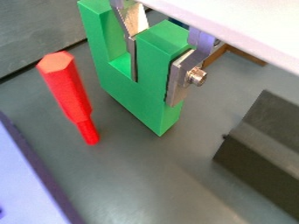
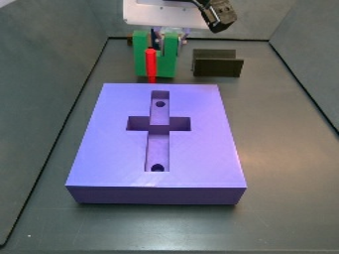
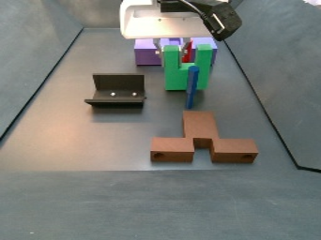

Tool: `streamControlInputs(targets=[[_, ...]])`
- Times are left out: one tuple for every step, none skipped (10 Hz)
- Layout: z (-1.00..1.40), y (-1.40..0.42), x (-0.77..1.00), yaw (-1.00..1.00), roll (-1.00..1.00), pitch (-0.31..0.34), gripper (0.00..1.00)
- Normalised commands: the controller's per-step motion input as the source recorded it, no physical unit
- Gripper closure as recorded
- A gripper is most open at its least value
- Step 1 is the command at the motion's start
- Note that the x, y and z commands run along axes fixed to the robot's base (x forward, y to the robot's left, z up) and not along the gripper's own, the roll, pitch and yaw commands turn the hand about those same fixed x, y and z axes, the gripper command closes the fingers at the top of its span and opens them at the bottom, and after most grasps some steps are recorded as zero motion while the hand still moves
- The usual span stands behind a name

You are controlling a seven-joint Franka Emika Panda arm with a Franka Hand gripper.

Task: Pick up the green object. Move up. Move to above the board. Insert the green object.
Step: Pick up the green object, then move up, then move to above the board.

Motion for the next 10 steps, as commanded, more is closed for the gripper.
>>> streamControlInputs(targets=[[0.00,0.00,0.00,0.00,0.00,0.000,1.00],[0.00,0.00,0.00,0.00,0.00,0.000,1.00],[0.83,0.00,0.00,0.00,0.00,0.000,1.00],[0.83,0.00,0.00,0.00,0.00,0.000,1.00],[0.63,0.00,-0.02,-0.01,0.00,0.019,1.00],[0.22,0.01,0.01,-0.01,0.00,-0.002,1.00],[1.40,0.00,0.00,0.00,0.00,0.000,1.00],[1.40,0.00,0.00,0.00,0.00,0.002,1.00],[1.40,0.00,-0.04,0.00,0.00,0.017,1.00],[1.40,0.00,-0.01,0.00,0.01,0.003,1.00]])
